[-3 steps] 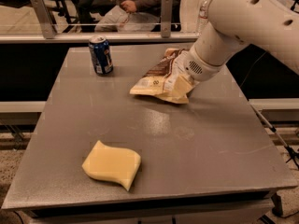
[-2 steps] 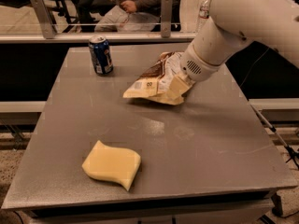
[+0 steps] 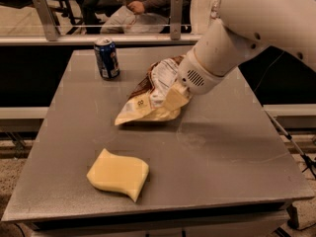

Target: Move brown chip bag near sponge

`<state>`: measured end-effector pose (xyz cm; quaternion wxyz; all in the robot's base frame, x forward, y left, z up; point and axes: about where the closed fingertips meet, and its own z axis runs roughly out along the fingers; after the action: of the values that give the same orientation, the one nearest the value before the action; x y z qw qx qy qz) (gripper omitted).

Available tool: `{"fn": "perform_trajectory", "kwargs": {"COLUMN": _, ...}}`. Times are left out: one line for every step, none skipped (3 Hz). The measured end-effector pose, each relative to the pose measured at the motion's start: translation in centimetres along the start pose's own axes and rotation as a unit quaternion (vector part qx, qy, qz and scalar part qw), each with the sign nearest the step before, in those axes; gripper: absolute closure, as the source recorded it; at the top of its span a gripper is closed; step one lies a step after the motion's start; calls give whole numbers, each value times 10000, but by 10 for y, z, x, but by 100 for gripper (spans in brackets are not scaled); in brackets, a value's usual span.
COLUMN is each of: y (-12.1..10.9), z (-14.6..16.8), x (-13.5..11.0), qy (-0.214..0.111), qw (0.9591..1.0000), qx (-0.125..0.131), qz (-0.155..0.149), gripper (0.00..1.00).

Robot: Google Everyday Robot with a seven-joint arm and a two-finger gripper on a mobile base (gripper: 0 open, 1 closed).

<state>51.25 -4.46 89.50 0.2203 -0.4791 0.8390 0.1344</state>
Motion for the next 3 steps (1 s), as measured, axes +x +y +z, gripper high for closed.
{"fn": "perform_trajectory", "kwargs": {"y": 21, "z": -4, "x": 1, "qy": -1, "qw": 9999, "qx": -48, "qz": 143, "gripper": 100}}
{"fn": "perform_trajectory", "kwargs": {"y": 44, "z": -14, "x": -1, "qy": 46, "qw": 9994, "qx": 49, "qz": 351, "gripper": 100}}
{"fn": "perform_trajectory", "kwargs": {"y": 63, "z": -21, "x": -3, "qy": 73, "qw": 9982, "qx": 111, "qz": 577, "gripper": 83}}
